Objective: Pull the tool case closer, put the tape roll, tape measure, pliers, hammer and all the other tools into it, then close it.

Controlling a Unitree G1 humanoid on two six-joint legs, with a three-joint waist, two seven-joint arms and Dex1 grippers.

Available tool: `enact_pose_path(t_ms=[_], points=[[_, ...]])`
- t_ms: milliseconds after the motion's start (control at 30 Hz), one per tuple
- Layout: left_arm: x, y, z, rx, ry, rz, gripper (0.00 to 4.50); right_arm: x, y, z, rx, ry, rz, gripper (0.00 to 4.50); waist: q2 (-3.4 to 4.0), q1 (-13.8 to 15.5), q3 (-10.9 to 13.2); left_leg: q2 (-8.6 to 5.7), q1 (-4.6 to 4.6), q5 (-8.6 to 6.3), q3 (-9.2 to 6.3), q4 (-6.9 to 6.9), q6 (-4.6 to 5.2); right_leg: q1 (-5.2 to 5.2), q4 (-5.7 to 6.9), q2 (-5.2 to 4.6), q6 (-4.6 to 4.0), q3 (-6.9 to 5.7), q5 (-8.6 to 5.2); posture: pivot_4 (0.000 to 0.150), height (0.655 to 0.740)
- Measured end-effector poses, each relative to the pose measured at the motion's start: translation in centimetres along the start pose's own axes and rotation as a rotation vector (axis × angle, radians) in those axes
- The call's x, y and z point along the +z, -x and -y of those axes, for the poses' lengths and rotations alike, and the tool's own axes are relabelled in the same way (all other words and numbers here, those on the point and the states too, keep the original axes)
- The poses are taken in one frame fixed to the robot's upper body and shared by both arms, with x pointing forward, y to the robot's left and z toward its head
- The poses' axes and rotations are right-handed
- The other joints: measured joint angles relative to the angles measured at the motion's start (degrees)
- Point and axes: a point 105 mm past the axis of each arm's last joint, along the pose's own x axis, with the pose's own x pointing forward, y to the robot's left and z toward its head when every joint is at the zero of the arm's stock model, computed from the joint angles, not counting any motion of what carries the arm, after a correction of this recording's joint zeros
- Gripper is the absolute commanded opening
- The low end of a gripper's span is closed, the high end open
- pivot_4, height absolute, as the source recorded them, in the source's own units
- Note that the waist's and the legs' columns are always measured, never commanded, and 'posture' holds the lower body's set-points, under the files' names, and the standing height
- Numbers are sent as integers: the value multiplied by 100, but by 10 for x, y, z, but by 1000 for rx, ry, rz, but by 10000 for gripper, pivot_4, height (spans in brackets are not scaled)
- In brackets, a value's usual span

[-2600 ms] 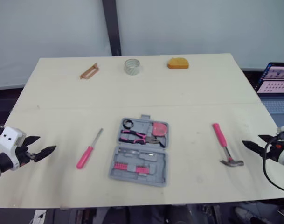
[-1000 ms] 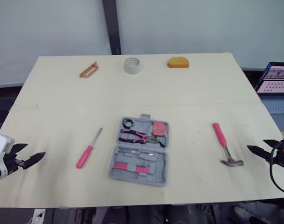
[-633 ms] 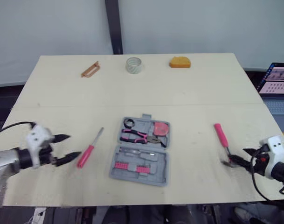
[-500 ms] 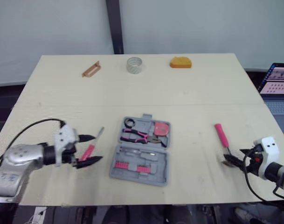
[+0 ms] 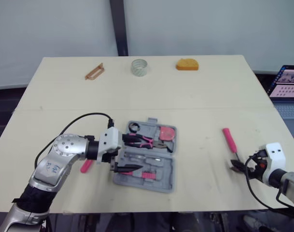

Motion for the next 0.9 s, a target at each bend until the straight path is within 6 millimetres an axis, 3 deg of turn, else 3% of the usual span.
enact_pose_path(t_ms=[767,900], points=[[11,-19,-2,-28,-45,25,45000,-9,-9,5,-45,15,-62,32722,-1,10,0,1,-2,0,-1,3,0,0,0,2,0,0,0,1500,7400],[13,-20,-4,-23,-58,24,45000,-9,-11,5,-49,11,-72,14283,-1,9,0,1,-1,0,-1,4,0,0,0,2,0,0,0,1500,7400]])
